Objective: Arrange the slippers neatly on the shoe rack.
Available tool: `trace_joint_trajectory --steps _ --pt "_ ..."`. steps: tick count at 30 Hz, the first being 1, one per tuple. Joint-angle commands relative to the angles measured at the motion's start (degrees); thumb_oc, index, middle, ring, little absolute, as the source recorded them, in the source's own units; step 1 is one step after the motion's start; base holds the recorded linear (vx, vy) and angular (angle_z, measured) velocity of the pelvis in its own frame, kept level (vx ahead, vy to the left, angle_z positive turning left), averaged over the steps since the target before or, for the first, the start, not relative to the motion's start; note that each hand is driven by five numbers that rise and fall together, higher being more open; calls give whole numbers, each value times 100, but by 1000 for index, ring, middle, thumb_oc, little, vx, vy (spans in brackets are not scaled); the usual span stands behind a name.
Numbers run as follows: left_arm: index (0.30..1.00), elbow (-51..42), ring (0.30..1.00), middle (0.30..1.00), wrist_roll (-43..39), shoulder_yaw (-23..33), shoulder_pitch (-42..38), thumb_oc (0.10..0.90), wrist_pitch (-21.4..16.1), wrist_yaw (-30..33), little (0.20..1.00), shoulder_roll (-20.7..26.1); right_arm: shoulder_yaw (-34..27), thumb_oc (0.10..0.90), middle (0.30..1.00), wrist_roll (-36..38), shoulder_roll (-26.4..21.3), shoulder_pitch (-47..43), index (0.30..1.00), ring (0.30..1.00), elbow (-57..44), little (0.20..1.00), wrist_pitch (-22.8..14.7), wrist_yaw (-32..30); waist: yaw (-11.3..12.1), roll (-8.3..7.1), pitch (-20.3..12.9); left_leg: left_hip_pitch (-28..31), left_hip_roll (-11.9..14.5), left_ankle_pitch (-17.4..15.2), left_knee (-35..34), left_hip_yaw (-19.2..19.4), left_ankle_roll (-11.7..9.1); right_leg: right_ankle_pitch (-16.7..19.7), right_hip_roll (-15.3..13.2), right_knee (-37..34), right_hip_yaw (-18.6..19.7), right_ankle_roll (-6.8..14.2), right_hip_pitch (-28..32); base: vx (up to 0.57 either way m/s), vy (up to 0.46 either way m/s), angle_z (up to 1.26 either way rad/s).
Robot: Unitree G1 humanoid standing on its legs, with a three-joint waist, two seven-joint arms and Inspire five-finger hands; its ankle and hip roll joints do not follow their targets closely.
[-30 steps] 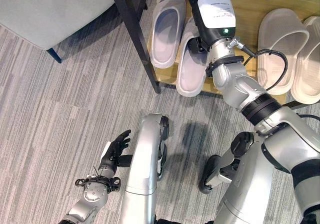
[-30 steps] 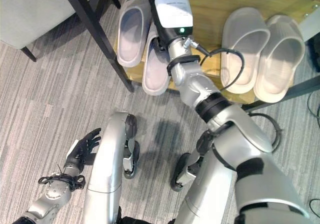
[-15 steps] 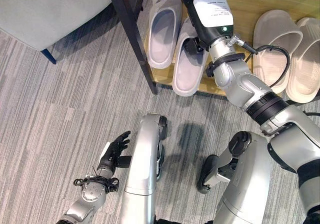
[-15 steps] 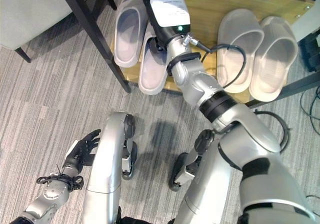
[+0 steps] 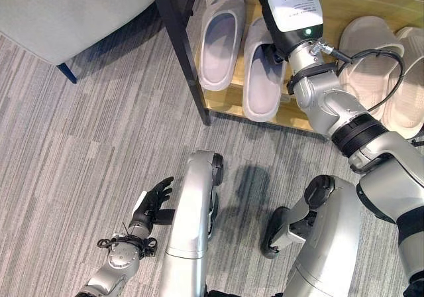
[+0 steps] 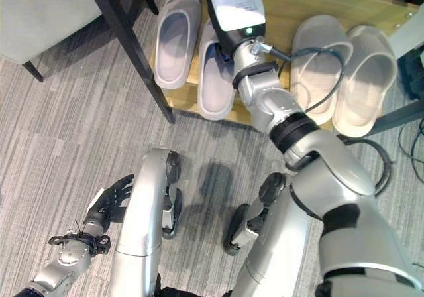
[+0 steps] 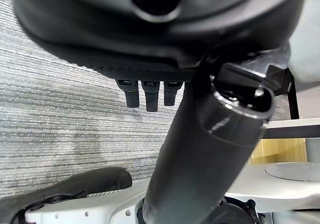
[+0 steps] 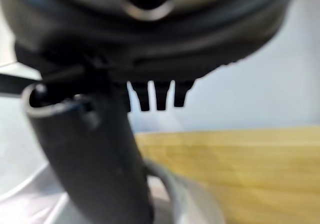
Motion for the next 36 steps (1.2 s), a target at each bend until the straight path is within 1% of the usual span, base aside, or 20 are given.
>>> trace_joint_trajectory --steps 1,7,11,15,19,26,36 --pt "900 -490 900 900 14 -286 32 800 -481 -127 900 137 180 800 900 -397 -231 -1313 900 900 84 900 90 -612 323 55 -174 8 -408 -372 -409 -370 -370 294 -334 -70 415 -155 -250 7 -30 6" --pt "900 -505 900 900 28 -375 -14 800 -486 -130 900 197 389 800 900 -474 -125 -1450 900 900 479 900 139 -585 355 75 -174 8 -414 -394 -401 -393 -400 286 -357 -26 435 -168 -250 3 -4 2" --pt "900 -506 900 900 40 -411 -36 800 -496 -125 900 234 546 800 900 -425 -43 -1557 900 900 626 900 83 -560 361 92 -174 8 -422 -393 -406 -400 -418 260 -380 -3 451 -175 -250 6 2 6" --pt "900 -494 900 900 51 -391 -34 800 -499 -109 900 263 549 800 900 -295 -22 -1556 900 900 550 900 -9 -567 337 61 -174 8 -412 -388 -402 -368 -429 266 -392 13 466 -184 -250 6 1 4" --pt "900 -510 900 900 53 -326 16 800 -482 -85 900 260 448 800 900 -194 -45 -1422 900 900 156 900 -124 -538 308 57 -174 8 -404 -373 -397 -362 -430 258 -405 19 461 -206 -250 0 0 0" --pt "900 -491 900 900 98 -222 129 800 -455 -36 900 273 289 800 900 -26 -137 -1233 900 900 -348 900 -214 -422 274 50 -174 8 -392 -340 -405 -396 -427 277 -399 -6 429 -209 -250 0 0 0" --pt "900 -563 900 900 86 42 386 800 -402 10 900 252 -83 800 900 18 -569 -682 900 900 -1365 900 -289 -288 184 28 -174 8 -362 -310 -398 -409 -414 299 -374 -73 376 -208 -250 0 0 0"
